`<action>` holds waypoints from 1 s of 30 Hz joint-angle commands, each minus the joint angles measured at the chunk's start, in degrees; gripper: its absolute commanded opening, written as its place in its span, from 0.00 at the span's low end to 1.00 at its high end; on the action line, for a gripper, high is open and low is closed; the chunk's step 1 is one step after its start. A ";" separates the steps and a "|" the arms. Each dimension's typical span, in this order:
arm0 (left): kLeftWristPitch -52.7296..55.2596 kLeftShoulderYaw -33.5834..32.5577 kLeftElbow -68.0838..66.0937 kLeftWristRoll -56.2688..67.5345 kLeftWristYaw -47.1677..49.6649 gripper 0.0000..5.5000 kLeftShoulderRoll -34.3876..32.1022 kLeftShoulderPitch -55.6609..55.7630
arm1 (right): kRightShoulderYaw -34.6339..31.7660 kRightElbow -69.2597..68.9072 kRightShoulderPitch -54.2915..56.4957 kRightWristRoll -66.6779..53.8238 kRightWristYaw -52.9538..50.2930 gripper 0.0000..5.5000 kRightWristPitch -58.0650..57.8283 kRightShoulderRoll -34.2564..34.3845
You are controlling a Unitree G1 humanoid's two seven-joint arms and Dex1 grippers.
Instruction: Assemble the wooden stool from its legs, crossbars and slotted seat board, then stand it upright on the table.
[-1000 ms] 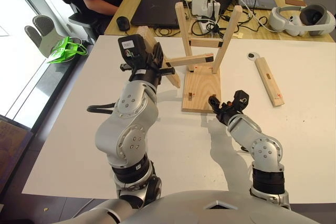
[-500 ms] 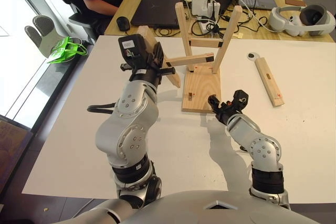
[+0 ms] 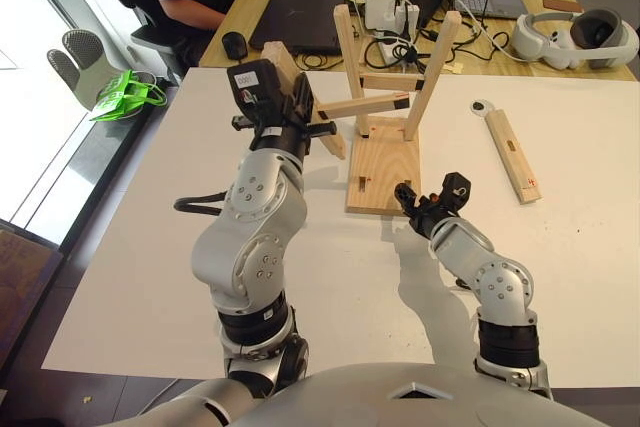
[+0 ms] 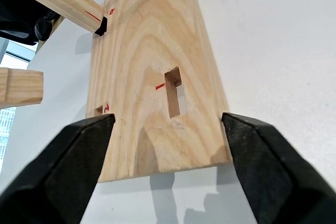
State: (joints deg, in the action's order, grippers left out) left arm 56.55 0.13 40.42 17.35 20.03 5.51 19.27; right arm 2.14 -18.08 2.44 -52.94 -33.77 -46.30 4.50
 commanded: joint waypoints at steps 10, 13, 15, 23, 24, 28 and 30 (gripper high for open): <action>-2.33 1.40 -0.02 -0.23 2.30 0.19 4.63 -2.67 | 0.22 -0.40 2.04 3.57 -0.07 0.69 2.00 5.05; -2.05 1.57 0.18 0.03 2.32 0.19 4.54 -2.98 | 0.48 -0.66 1.47 3.66 -0.31 0.69 2.00 5.40; -1.81 1.55 0.24 0.19 2.32 0.19 4.50 -3.05 | 0.62 -0.73 1.19 3.74 -0.41 0.69 2.07 5.62; -0.93 1.93 -0.73 2.11 3.52 0.19 7.84 -4.76 | 0.46 -0.16 1.54 4.99 -0.28 0.69 3.35 5.98; -0.92 1.90 -0.87 2.63 3.91 0.19 8.48 -4.97 | 0.48 -0.05 1.56 5.17 -0.23 0.69 3.49 6.06; -1.11 0.99 -1.78 5.15 5.54 0.19 10.47 -5.26 | 0.61 0.24 1.36 5.79 -0.05 0.69 4.07 6.34; -1.29 0.29 -2.42 6.65 6.68 0.19 11.51 -5.43 | 0.76 0.34 1.24 5.99 0.02 0.69 4.41 6.46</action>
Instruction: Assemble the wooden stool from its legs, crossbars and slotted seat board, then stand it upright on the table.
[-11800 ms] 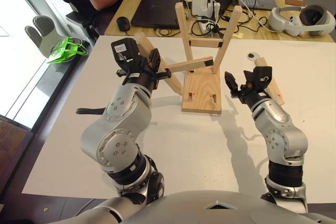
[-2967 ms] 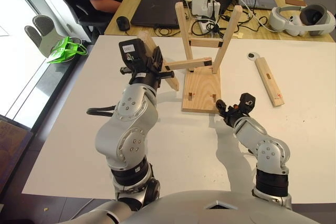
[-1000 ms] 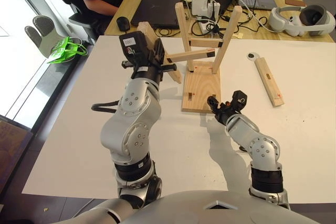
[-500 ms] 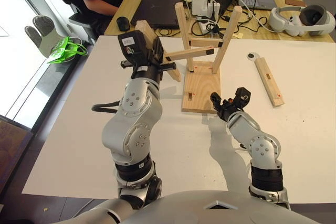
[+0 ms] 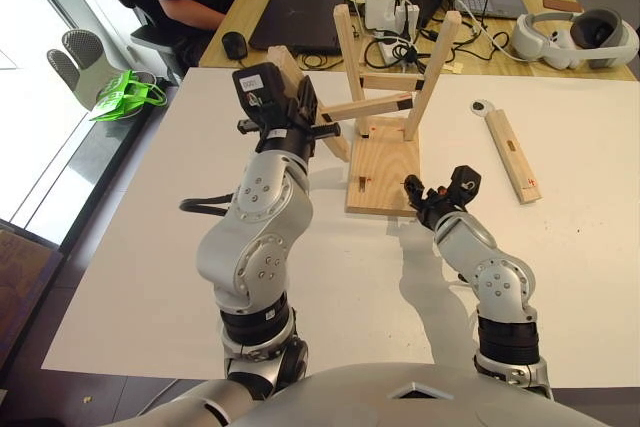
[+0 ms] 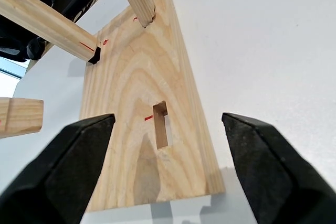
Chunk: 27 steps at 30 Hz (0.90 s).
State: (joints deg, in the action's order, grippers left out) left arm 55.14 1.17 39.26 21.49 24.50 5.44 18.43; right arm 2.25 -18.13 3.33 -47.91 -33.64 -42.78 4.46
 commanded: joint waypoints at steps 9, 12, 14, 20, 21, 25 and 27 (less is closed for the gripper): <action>-0.30 -1.75 -2.65 7.39 6.07 0.19 10.56 -5.61 | 1.00 0.64 0.17 1.55 -0.24 0.69 1.95 6.87; -0.45 -1.75 -3.16 8.51 7.01 0.19 10.25 -5.96 | 0.91 0.61 0.19 1.90 -0.42 0.69 2.63 7.08; -0.58 -1.74 -3.41 9.15 7.75 0.19 10.17 -6.04 | 0.80 0.49 -0.04 2.06 -0.52 0.69 2.91 7.14; 0.13 -2.24 -1.98 11.78 10.43 0.19 10.58 -6.58 | 0.78 0.54 -0.05 2.38 -0.64 0.69 3.17 6.90; 0.76 -2.79 -1.11 12.68 11.02 0.19 10.58 -6.71 | 0.70 0.42 -0.14 2.37 -0.74 0.69 3.16 6.84; 3.69 -4.86 2.28 17.57 13.29 0.19 10.07 -7.90 | 0.48 0.23 -0.41 2.60 -0.77 0.69 3.21 6.76; 5.36 -5.43 3.67 20.06 13.80 0.19 9.08 -9.17 | 0.26 0.25 -0.46 2.70 -0.77 0.69 3.37 6.67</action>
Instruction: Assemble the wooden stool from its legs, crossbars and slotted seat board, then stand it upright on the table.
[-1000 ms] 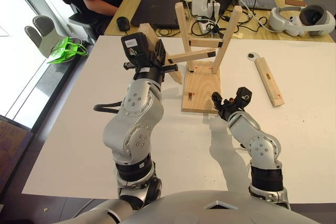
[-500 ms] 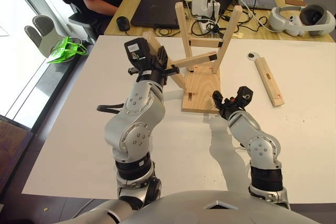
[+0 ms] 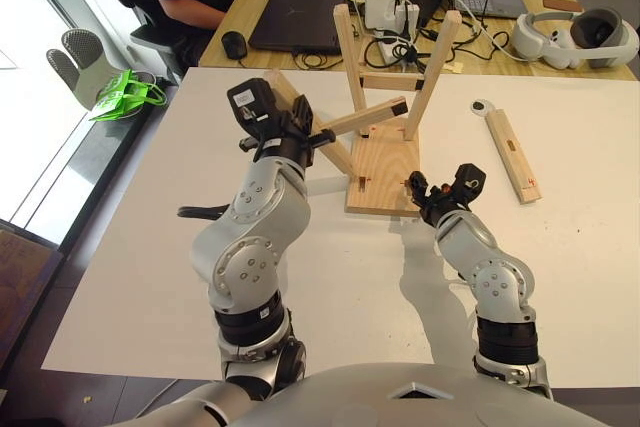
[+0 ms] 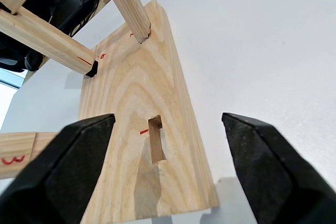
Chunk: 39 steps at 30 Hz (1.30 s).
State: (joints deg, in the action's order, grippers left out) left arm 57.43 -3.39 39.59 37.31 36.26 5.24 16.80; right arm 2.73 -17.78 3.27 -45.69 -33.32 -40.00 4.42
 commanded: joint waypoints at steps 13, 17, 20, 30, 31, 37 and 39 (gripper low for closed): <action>0.77 -0.18 0.68 12.40 4.44 0.19 5.29 -8.31 | -0.37 0.29 -0.32 1.04 -0.69 0.69 1.30 6.65; -0.75 0.34 -0.13 13.04 5.43 0.19 4.08 -8.07 | -0.47 0.30 -0.38 1.08 -0.62 0.69 1.27 6.56; -0.88 0.64 -0.53 13.35 5.75 0.19 2.77 -8.24 | -1.11 0.29 0.45 1.29 -0.45 0.69 1.42 5.86; 0.84 -0.25 -0.91 12.38 4.96 0.19 -1.73 -7.61 | -10.53 4.46 7.05 2.88 2.58 0.69 0.77 0.40; 1.02 -0.49 -0.74 12.17 4.85 0.19 -2.17 -7.35 | -11.06 5.28 7.33 2.57 2.81 0.69 0.36 0.81; 1.82 -3.32 -0.97 12.21 4.36 0.19 -3.70 -2.57 | -12.66 8.43 8.39 0.65 3.94 0.69 -2.15 3.25; 2.21 -4.48 -1.09 12.42 4.37 0.19 -3.80 -0.47 | -12.91 9.06 8.63 -0.13 4.11 0.69 -2.79 4.17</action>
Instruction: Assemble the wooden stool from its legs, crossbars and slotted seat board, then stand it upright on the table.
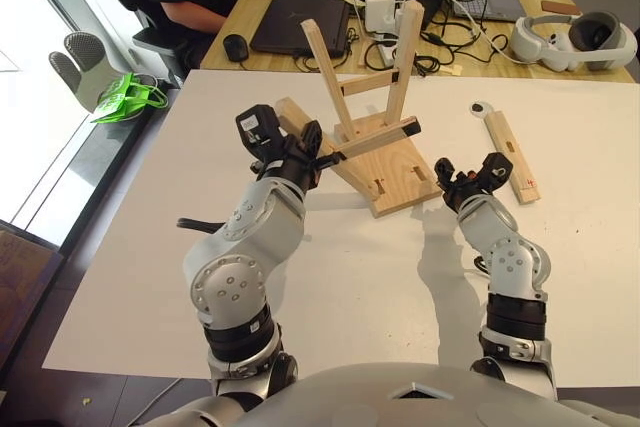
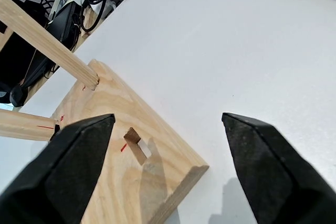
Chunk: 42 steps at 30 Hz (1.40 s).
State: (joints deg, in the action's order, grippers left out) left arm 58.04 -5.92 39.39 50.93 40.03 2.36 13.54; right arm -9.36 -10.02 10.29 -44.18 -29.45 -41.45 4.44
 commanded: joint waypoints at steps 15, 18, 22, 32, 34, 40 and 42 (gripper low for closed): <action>2.83 -5.13 -1.66 -2.76 -0.89 0.19 -0.61 9.20 | 4.46 0.53 -2.42 -10.29 -2.67 0.69 -3.21 11.85; 2.56 -5.42 -1.70 -3.17 -1.02 0.19 -0.40 9.62 | 5.59 0.60 -2.83 -12.43 -3.26 0.69 -2.91 12.28; 2.34 -5.78 -1.87 -3.70 -1.22 0.19 -0.45 10.21 | 7.57 0.59 -3.49 -15.09 -4.05 0.69 -2.35 13.26; 2.77 -6.06 -1.64 -4.56 -1.76 0.19 -0.35 10.38 | 11.37 0.44 -4.38 -19.95 -5.14 0.69 0.07 13.39; 2.77 -5.87 -1.69 -5.05 -2.18 0.19 -0.64 10.28 | 11.76 0.34 -4.01 -20.58 -5.16 0.69 0.82 12.98; 2.52 -4.51 -1.53 -7.16 -4.03 0.19 -0.90 7.93 | 12.46 0.26 -3.30 -22.06 -5.16 0.69 2.64 11.99; 2.26 -4.04 -1.52 -7.98 -4.81 0.19 -0.48 6.91 | 12.38 0.06 -2.83 -21.90 -4.98 0.69 3.35 11.34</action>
State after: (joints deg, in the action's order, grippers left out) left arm 60.61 -11.14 37.55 44.43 36.70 2.06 21.43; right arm 1.78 -9.27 6.97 -64.54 -33.28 -39.66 4.62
